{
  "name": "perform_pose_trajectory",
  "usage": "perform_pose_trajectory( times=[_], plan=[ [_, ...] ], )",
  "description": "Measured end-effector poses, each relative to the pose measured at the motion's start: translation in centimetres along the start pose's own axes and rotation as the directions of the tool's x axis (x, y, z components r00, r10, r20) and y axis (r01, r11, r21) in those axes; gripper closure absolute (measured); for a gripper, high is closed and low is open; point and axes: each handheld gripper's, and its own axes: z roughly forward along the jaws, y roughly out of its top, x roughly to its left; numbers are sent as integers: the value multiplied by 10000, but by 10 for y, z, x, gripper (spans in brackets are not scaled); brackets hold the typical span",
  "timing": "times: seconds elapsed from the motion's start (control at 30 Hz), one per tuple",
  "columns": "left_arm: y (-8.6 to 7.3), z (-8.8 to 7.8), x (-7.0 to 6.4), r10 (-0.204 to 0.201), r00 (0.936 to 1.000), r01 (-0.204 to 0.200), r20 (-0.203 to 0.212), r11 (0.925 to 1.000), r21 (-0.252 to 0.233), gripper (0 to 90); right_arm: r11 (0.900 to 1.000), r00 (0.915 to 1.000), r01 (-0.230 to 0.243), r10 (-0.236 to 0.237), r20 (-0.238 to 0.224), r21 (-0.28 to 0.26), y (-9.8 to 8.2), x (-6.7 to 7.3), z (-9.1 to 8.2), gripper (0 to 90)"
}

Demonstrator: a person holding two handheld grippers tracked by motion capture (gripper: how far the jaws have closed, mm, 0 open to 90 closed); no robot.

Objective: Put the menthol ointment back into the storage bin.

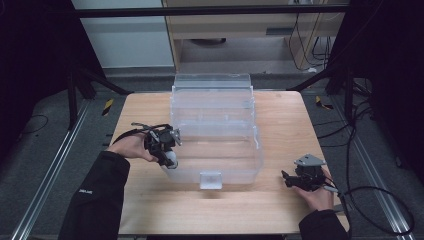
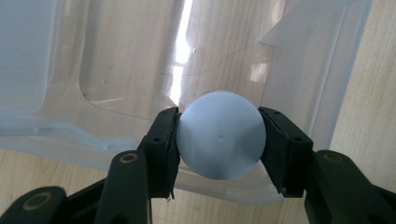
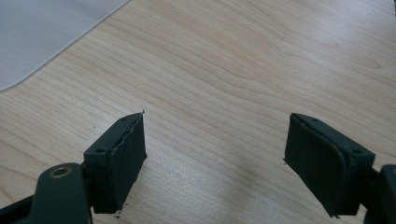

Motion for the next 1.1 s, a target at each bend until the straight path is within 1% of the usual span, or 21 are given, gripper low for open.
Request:
perform_pose_trajectory(
  times=[0.13,0.3,0.5,0.67,0.77,0.97,1.0,1.1],
  plan=[
    [-1,3,0,-5,10000,4,32,10000,61,501,10000,10000,20,-20,-28,9,0,0,0,205],
    [0,6,0,41,10000,-41,-31,9999,168,501,10000,10000,25,-25,-32,19,0,0,0,204],
    [1,9,1,36,10000,-36,6,9998,180,500,10000,10000,34,-34,-27,50,0,0,0,204],
    [1,11,1,49,10000,-48,-80,9999,139,501,10000,10000,48,-48,-24,66,0,0,0,203],
    [0,13,1,-6,10000,5,37,10000,86,501,9999,10000,78,-77,-6,74,0,0,1,203],
    [-4,19,1,-111,9999,110,96,9999,88,500,9999,10000,68,-68,-12,92,0,1,1,202],
    [-4,19,1,-112,9999,111,118,9999,38,500,9999,10000,68,-68,-10,94,0,1,1,202],
    [-4,21,1,-32,9999,30,162,9999,113,500,9999,10000,54,-54,-31,87,0,1,1,200]
  ],
)
